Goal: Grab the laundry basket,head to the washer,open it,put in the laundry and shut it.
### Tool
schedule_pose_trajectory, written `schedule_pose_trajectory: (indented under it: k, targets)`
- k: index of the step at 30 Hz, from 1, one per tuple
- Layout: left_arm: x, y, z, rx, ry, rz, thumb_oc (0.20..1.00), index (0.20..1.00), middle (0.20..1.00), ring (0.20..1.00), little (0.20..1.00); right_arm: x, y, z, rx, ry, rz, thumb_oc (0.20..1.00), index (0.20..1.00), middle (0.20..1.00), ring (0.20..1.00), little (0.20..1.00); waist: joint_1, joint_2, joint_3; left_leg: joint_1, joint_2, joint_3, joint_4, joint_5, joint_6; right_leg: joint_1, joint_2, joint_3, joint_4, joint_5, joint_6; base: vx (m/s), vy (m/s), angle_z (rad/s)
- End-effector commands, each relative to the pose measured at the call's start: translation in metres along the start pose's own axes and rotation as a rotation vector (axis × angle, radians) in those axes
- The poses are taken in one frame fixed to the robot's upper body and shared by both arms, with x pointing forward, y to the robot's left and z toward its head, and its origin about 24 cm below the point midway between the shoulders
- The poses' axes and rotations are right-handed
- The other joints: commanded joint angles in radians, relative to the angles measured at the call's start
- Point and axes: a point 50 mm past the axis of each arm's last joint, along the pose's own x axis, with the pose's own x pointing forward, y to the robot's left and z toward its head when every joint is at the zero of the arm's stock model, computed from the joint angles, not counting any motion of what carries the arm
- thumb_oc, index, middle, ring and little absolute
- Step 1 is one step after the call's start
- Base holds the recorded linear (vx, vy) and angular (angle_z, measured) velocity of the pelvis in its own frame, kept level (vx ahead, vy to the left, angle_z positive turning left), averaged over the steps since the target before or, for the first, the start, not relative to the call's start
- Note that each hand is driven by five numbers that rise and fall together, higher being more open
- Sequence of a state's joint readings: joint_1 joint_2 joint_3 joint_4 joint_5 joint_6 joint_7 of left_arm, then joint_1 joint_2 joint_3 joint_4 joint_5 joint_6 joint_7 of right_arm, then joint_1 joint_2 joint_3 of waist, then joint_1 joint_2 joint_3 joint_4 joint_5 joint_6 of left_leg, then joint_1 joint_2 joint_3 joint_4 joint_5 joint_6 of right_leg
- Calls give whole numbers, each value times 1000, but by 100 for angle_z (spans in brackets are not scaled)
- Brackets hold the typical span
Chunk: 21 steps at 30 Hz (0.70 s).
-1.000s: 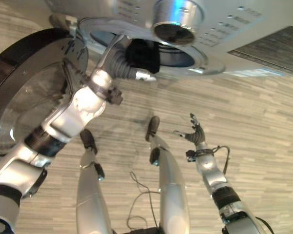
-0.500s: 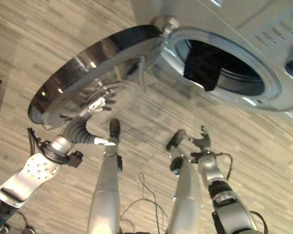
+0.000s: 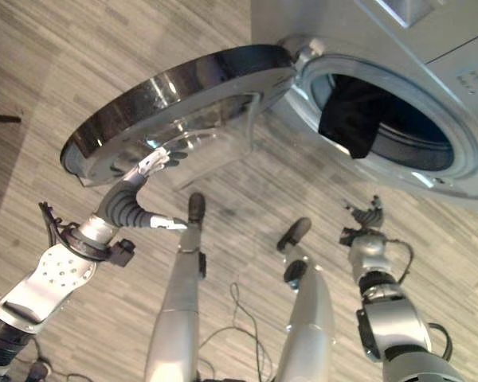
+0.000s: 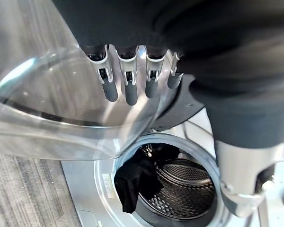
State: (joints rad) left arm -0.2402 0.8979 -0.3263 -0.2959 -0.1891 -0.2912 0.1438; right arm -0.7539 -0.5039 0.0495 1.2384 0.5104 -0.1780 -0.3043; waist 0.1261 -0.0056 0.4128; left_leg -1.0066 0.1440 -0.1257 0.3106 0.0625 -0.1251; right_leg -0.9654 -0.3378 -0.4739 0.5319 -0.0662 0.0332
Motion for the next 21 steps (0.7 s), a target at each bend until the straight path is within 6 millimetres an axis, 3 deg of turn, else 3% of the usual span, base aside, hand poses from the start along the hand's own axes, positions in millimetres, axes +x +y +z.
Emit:
schedule_pose_trajectory:
  k: [1, 9, 15, 21]
  targets:
    - [-3, -3, 17, -68, -110, 28, 1000, 1000, 1000, 1000, 1000, 10, -41, 15, 79, 4, -120, 1000, 1000, 1000, 1000, 1000, 19, 48, -57, -22, -23, 73, 53, -131, 49, 26, 23, 58, -98, -60, 64, 3, 28, 16]
    - [1, -8, 20, -124, -140, 29, 1000, 1000, 1000, 1000, 1000, 19, -49, 61, 229, -78, -139, 1000, 1000, 1000, 1000, 1000, 57, 86, -60, -54, -42, 66, 21, -108, 43, -12, 0, 47, -75, -73, 75, 12, 11, 10]
    - [10, -14, 23, -175, -169, 20, 1000, 1000, 1000, 1000, 1000, 19, -29, 92, 471, -142, -78, 1000, 1000, 1000, 1000, 1000, 85, 102, -65, -69, -55, 50, -3, -96, 36, -18, -8, 30, -67, -86, 80, 22, -5, 5]
    - [14, -12, 27, -223, -199, 39, 1000, 1000, 1000, 1000, 1000, 19, -35, 124, 698, -220, -92, 1000, 1000, 1000, 1000, 1000, 109, 113, -73, -78, -64, 41, -22, -89, 27, -29, -10, 17, -60, -97, 82, 25, -4, 10]
